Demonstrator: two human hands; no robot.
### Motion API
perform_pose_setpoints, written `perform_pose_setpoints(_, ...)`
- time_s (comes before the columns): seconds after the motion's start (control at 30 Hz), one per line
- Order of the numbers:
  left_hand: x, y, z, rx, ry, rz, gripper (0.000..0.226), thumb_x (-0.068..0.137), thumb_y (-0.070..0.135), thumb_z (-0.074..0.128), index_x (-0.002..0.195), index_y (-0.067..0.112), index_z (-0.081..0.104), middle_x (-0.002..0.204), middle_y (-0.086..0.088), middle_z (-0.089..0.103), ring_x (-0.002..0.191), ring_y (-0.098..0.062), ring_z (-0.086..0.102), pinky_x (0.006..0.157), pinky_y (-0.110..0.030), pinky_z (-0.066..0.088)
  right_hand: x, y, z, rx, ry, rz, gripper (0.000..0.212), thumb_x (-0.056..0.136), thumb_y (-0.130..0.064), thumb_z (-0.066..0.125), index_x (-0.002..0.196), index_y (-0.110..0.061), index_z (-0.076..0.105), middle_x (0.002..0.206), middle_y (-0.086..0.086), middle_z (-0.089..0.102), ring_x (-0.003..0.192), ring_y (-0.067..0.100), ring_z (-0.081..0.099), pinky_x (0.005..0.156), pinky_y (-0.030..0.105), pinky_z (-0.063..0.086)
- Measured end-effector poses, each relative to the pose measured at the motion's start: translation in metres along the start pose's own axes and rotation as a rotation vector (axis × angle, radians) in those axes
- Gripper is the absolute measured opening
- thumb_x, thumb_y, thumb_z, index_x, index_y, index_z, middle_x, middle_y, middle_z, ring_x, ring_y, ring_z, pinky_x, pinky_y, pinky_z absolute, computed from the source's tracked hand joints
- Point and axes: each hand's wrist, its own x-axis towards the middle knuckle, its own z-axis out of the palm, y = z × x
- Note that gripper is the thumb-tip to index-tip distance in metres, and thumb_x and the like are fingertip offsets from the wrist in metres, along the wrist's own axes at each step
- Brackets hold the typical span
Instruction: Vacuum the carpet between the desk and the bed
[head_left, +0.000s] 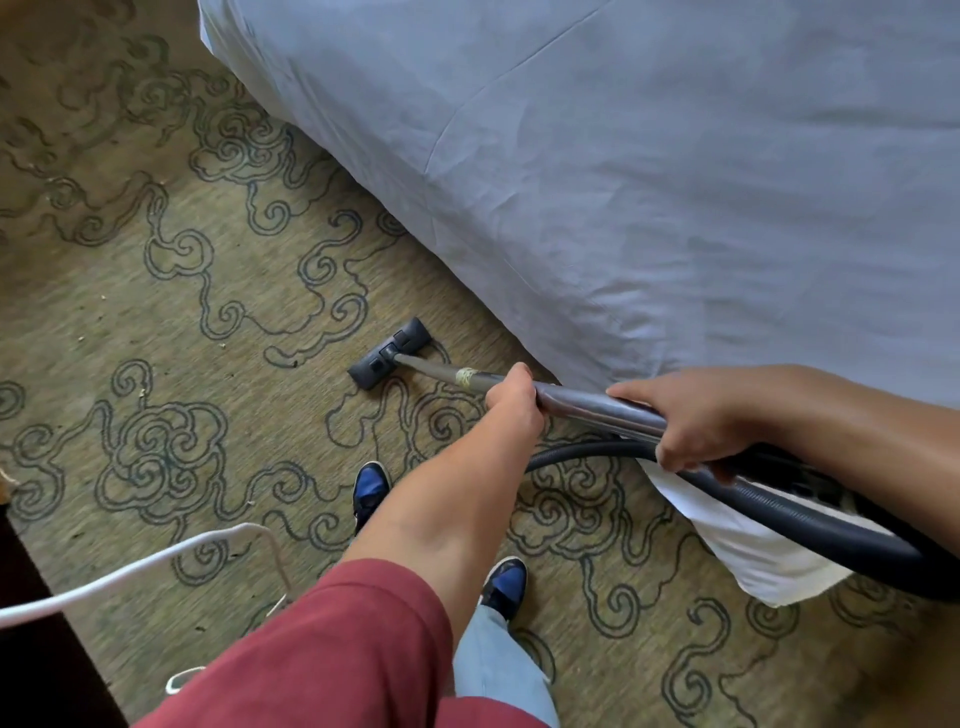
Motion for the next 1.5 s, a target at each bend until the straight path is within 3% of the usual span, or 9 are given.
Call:
perform_pose_setpoints(0.23,0.006,-0.005,-0.007,-0.047,0.014,0.003,0.036,0.076,0.01,0.06,0.111,0.004,0.059,0.091,-0.015,0.066,0.072,-0.03,0.067,0.048,-0.03,0.054,-0.001,-0.009,0.009,-0.09,0.019,-0.006,0.071,0.082,-0.005,0.066,0.142,-0.028,0.036,0.101,0.013,0.058,0.045,0.025,0.067,0.047,0.037,0.06)
perform_pose_setpoints(0.4,0.022,-0.001,-0.015,-0.016,0.028,0.032,0.041,0.076,0.009,0.058,0.117,0.005,0.058,0.106,-0.017,0.07,0.084,-0.033,0.069,0.075,-0.042,0.06,0.015,-0.013,0.019,-0.185,0.058,-0.045,0.059,0.082,-0.014,0.067,0.135,-0.025,0.043,0.099,0.007,0.058,0.051,0.017,0.063,0.039,0.026,0.053)
perform_pose_setpoints(0.47,0.029,0.002,-0.017,-0.034,0.032,0.043,0.042,0.076,0.008,0.058,0.118,0.005,0.059,0.108,-0.018,0.07,0.082,-0.033,0.069,0.07,-0.04,0.059,0.023,-0.011,0.02,-0.195,0.073,-0.054,0.063,0.082,-0.015,0.067,0.138,-0.027,0.041,0.099,0.005,0.058,0.054,0.013,0.058,0.034,0.019,0.047)
perform_pose_setpoints(0.57,0.039,0.004,-0.017,-0.07,0.006,0.043,0.04,0.078,0.005,0.059,0.118,0.002,0.056,0.11,-0.02,0.069,0.079,-0.031,0.07,0.066,-0.04,0.06,0.037,-0.006,0.021,-0.208,0.098,-0.065,0.074,0.079,-0.017,0.066,0.144,-0.033,0.035,0.105,0.006,0.06,0.07,0.016,0.061,0.063,0.032,0.059)
perform_pose_setpoints(0.73,0.072,0.035,-0.053,-0.109,0.064,0.041,0.043,0.088,0.013,0.065,0.129,0.002,0.053,0.115,-0.021,0.068,0.093,-0.035,0.07,0.084,-0.05,0.059,0.073,-0.035,0.013,-0.188,0.055,-0.117,0.092,0.079,-0.022,0.067,0.155,-0.039,0.019,0.12,0.007,0.057,0.085,0.018,0.059,0.073,0.03,0.049)
perform_pose_setpoints(0.8,0.09,0.058,-0.095,-0.148,0.132,0.044,0.043,0.091,0.014,0.065,0.131,0.003,0.053,0.106,-0.019,0.068,0.086,-0.034,0.069,0.078,-0.045,0.058,0.098,-0.072,0.012,-0.2,0.068,-0.175,0.09,0.079,-0.022,0.065,0.155,-0.039,0.02,0.132,0.009,0.056,0.105,0.027,0.061,0.079,0.034,0.05)
perform_pose_setpoints(1.0,0.138,0.126,-0.256,-0.105,0.308,0.042,0.043,0.094,0.007,0.057,0.135,-0.001,0.05,0.079,-0.014,0.058,0.061,-0.025,0.059,0.055,-0.037,0.051,0.152,-0.24,0.073,-0.169,0.055,-0.287,0.068,0.082,-0.019,0.062,0.143,-0.021,0.034,0.126,0.014,0.059,0.115,0.037,0.06,0.087,0.041,0.049)
perform_pose_setpoints(1.17,0.141,0.155,-0.276,-0.09,0.259,0.08,0.023,0.091,0.007,0.057,0.113,0.002,0.051,0.081,-0.016,0.061,0.058,-0.026,0.06,0.055,-0.034,0.053,0.163,-0.275,0.049,-0.223,0.054,-0.256,0.075,0.082,-0.02,0.056,0.15,-0.026,0.025,0.126,0.011,0.061,0.113,0.033,0.061,0.086,0.039,0.05)
perform_pose_setpoints(1.5,0.169,0.192,-0.313,-0.09,0.27,0.115,0.028,0.087,0.008,0.058,0.114,0.004,0.053,0.085,-0.016,0.062,0.063,-0.026,0.062,0.07,-0.04,0.06,0.187,-0.321,0.051,-0.149,0.086,-0.279,0.062,0.08,-0.017,0.056,0.138,-0.028,0.036,0.108,0.008,0.062,0.092,0.033,0.061,0.074,0.037,0.05)
